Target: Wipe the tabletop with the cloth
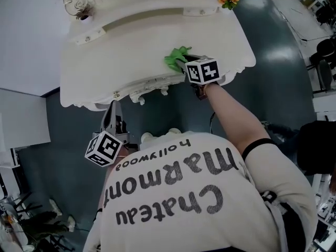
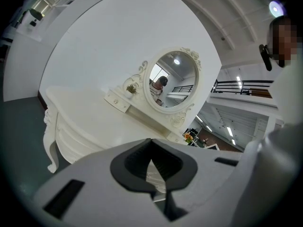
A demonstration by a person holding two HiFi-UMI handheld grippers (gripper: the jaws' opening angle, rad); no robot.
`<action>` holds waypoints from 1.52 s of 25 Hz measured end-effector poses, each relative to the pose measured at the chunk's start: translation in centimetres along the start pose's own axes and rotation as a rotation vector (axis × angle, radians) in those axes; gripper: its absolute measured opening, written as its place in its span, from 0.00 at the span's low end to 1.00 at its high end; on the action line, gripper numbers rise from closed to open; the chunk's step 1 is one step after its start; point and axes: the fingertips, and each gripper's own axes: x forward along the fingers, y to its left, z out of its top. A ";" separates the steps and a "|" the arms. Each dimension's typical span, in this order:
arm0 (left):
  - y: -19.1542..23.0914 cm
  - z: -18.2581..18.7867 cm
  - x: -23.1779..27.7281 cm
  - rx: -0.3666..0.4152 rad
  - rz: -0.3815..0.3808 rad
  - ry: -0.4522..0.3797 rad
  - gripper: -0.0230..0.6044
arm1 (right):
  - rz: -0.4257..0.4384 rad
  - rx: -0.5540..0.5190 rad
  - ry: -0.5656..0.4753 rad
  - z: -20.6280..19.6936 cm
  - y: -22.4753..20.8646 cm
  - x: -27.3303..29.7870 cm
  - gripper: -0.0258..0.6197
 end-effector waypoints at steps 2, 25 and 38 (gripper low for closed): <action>0.1 0.5 0.0 0.005 0.003 -0.009 0.05 | 0.015 0.096 -0.042 0.5 -0.1 -0.4 0.26; -2.2 3.6 1.9 0.116 -0.058 -0.047 0.05 | 0.139 0.103 -0.529 11.8 7.3 -12.4 0.26; -2.3 3.0 1.7 0.113 -0.070 -0.033 0.05 | 0.079 -0.010 -0.472 9.6 8.1 -11.8 0.26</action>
